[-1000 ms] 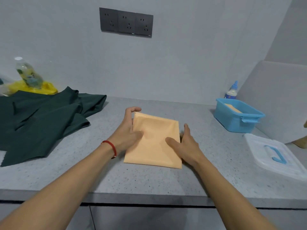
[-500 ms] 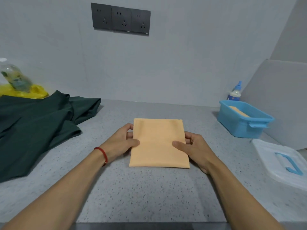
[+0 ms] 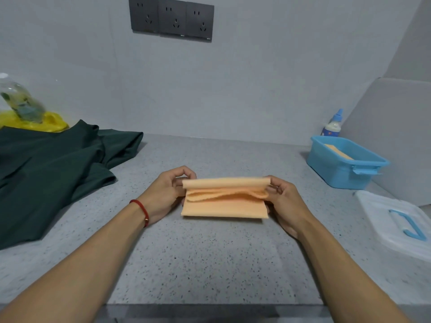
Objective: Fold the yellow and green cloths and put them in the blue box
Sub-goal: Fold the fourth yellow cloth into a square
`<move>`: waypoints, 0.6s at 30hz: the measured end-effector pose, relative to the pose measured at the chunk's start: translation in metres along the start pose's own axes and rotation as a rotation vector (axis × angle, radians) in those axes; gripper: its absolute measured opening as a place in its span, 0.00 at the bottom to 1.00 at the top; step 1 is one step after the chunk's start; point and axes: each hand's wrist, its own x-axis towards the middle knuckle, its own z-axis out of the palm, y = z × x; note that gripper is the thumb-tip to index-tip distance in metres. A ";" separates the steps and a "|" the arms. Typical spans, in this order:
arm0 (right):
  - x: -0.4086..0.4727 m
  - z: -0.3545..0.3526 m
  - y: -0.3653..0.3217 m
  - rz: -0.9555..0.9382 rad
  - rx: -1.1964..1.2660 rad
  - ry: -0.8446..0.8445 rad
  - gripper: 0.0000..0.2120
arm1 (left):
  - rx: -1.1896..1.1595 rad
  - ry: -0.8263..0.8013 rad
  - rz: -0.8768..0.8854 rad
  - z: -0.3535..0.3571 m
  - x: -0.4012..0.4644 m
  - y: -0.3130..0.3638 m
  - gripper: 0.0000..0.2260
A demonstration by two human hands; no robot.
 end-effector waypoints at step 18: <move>-0.004 0.003 0.007 -0.015 -0.379 -0.015 0.08 | 0.246 0.176 0.036 0.003 -0.004 -0.003 0.18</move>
